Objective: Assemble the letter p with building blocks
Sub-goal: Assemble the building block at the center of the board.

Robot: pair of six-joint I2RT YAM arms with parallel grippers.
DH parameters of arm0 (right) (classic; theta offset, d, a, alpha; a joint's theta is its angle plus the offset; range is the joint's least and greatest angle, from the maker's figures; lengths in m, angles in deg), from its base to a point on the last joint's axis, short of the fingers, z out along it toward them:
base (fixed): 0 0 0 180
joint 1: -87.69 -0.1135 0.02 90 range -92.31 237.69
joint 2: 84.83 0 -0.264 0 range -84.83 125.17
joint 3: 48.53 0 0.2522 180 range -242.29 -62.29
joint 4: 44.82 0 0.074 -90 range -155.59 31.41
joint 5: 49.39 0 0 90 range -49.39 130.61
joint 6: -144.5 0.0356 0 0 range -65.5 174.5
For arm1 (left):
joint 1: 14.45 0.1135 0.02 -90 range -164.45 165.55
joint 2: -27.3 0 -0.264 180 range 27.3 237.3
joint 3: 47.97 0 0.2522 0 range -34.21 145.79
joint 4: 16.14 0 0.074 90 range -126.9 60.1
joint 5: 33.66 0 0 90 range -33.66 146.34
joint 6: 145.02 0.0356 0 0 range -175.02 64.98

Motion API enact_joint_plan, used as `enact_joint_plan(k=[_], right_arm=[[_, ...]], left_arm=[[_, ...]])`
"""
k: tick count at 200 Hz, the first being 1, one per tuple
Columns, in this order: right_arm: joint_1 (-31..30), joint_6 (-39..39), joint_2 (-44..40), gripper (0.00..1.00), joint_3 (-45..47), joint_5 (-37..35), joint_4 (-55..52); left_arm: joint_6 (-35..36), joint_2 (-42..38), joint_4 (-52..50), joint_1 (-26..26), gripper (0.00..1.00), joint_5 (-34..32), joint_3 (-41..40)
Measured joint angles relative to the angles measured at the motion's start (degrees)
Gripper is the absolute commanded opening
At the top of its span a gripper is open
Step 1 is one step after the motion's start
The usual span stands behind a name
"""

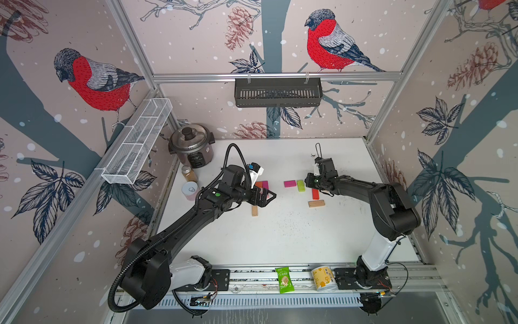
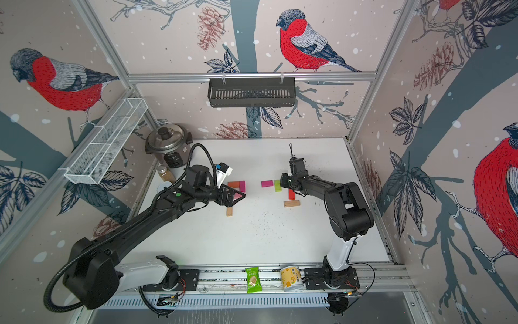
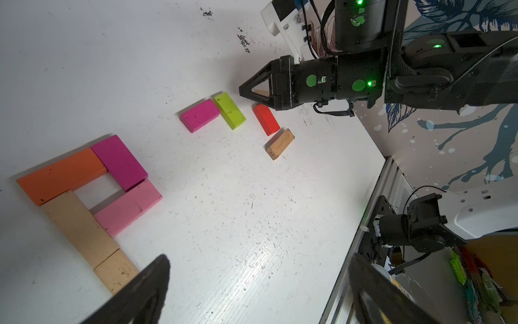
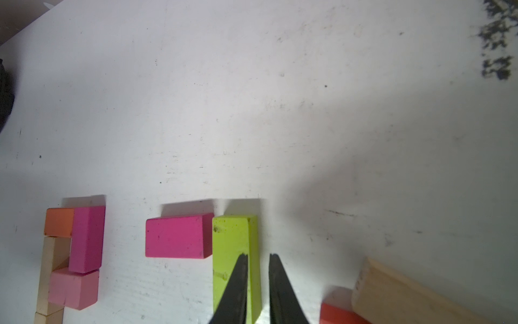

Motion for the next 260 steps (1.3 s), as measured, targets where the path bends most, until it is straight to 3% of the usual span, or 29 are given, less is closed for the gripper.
enact_joint_plan(k=[260], right_arm=[[-1.66,-0.04,4.33,0.19,-1.92,-0.26,-0.87]], left_arm=[[0.13,0.26,0.0,0.0,0.98,-0.37,0.0]])
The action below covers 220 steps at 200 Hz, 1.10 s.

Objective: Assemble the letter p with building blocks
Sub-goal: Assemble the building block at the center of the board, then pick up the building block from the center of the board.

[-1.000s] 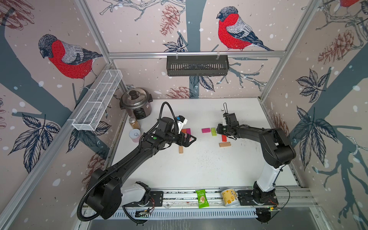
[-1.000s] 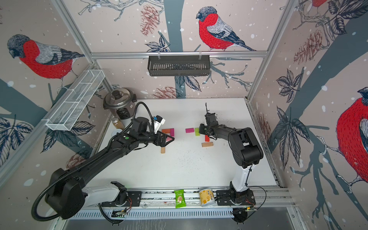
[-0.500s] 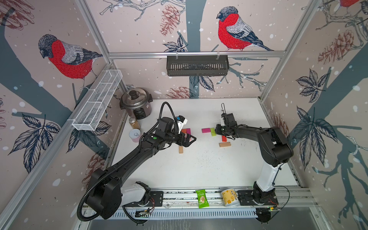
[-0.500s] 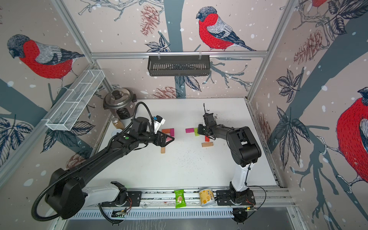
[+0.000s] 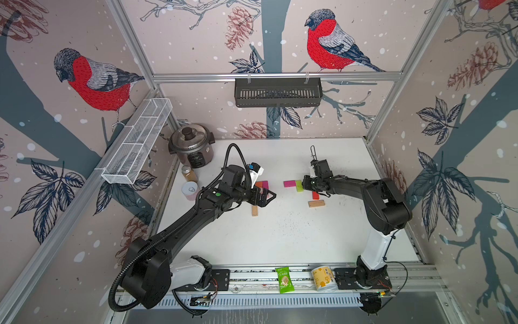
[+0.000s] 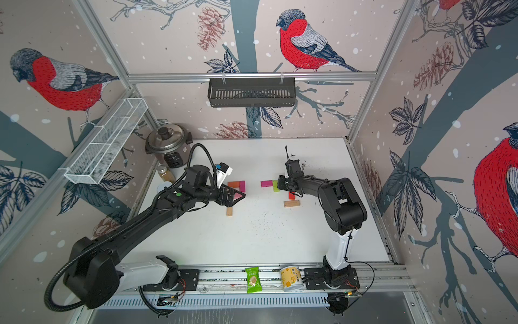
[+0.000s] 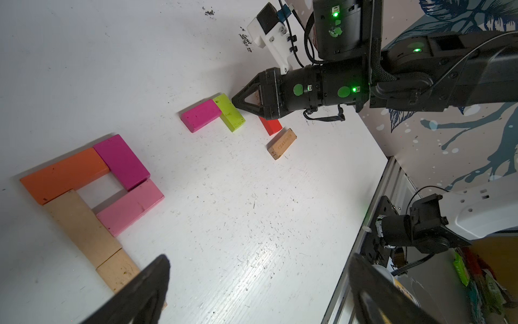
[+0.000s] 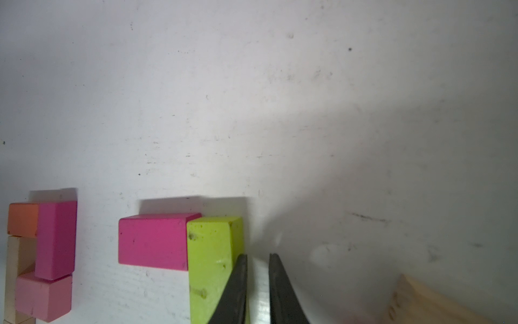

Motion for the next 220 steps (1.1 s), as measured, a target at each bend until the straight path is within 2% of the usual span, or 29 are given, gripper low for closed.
enact_joint_plan(k=[64,106,122,148,171,203,220], right_arm=[[0.13,0.02,-0.42,0.22,-1.66,0.0,-1.27],[0.55,0.07,-6.05,0.29,-2.47,-0.2,-2.45],[0.63,0.07,-10.54,0.34,0.02,-1.22,-2.54],[1.42,0.24,-18.67,0.48,7.21,-1.9,-2.86],[3.91,1.09,-25.14,0.53,15.02,-2.51,-3.04],[7.65,2.95,-27.23,0.51,20.92,-2.43,-2.95],[8.79,3.02,-25.55,0.44,21.31,-2.32,-2.67]], left_arm=[[0.0,-0.52,-0.2,0.0,0.98,-0.66,0.09],[0.2,-1.73,-0.33,0.0,0.98,-1.33,0.09],[0.2,-2.45,-0.39,0.0,0.98,-1.49,0.09],[0.24,-4.55,-0.44,-0.63,0.98,-2.29,0.11],[0.72,-7.52,-0.92,-3.23,0.98,-4.96,0.24],[0.44,-13.75,-0.5,-5.97,0.98,-7.69,-1.62],[-0.72,-17.81,-0.61,-6.08,0.98,-9.49,-4.9]])
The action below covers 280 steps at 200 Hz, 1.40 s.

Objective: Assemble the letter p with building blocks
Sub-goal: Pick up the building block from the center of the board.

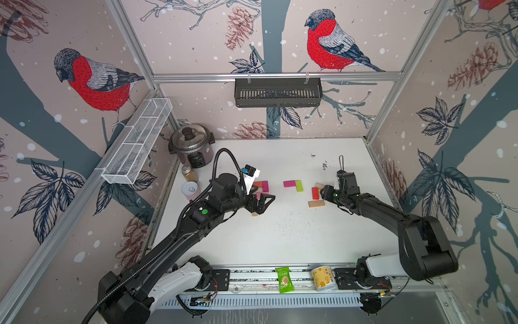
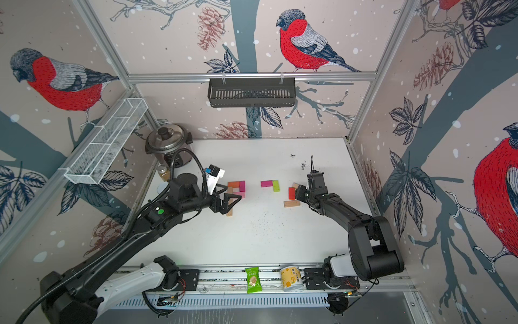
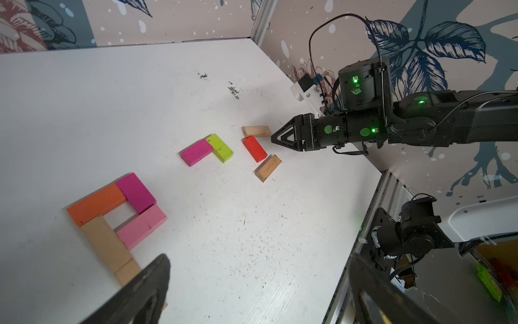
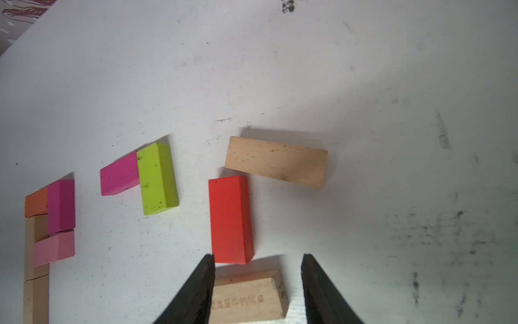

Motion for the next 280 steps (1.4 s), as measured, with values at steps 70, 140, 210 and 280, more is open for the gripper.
enact_joint_plan(k=[70,140,210,280], right_arm=[[0.92,-0.07,6.91,0.35,-2.67,-0.61,1.49],[-3.13,-1.33,8.63,0.27,-2.97,-4.52,0.11],[-9.33,0.22,4.81,0.26,0.44,-7.65,-1.66],[-14.36,3.19,-0.39,0.28,3.32,-8.74,-4.33]], left_arm=[[-2.67,-10.97,-2.8,-0.11,0.98,-4.09,-8.81],[-2.93,-11.74,-2.78,-0.09,0.98,-5.05,-8.98],[-2.93,-13.94,-2.78,-0.07,0.98,-5.05,-9.38],[-2.93,-14.69,-2.78,-0.04,0.98,-5.03,-9.44]])
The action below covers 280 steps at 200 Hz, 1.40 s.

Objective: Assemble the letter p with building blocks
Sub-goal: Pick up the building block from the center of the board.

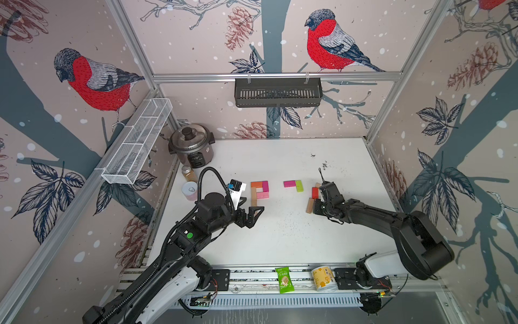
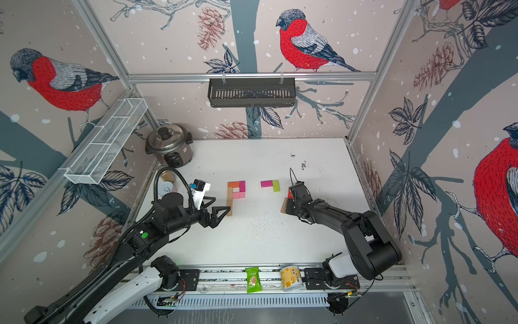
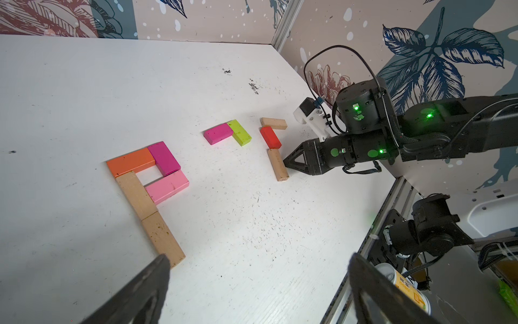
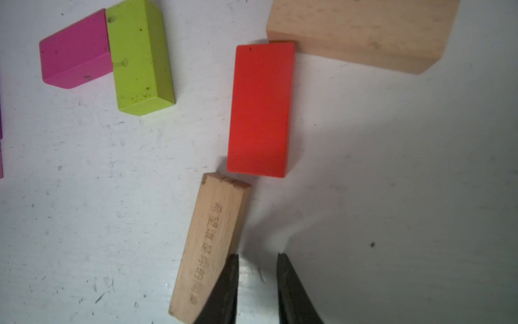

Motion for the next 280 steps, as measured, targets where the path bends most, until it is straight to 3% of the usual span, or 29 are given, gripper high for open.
enact_joint_plan(k=[44,96,166,200,280], right_arm=[[-2.95,0.85,-5.79,0.49,-0.96,-1.22,-1.9],[-6.36,4.52,-2.69,0.68,-1.05,-0.22,-0.9],[-6.38,5.99,4.55,0.67,-2.8,0.76,4.07],[-7.34,5.7,6.54,0.6,-4.46,0.63,4.46],[-10.8,4.46,4.94,0.56,-3.54,-4.02,1.22]], left_arm=[[-0.07,-0.52,0.0,0.0,0.98,0.0,-0.13],[-0.17,-0.87,0.02,0.44,0.98,0.17,-0.26],[-0.2,-1.31,0.02,0.76,0.98,0.24,-0.37],[-0.2,-1.46,0.04,1.62,0.97,0.63,-0.46],[-0.61,-1.46,0.13,2.4,0.98,1.92,-0.59]])
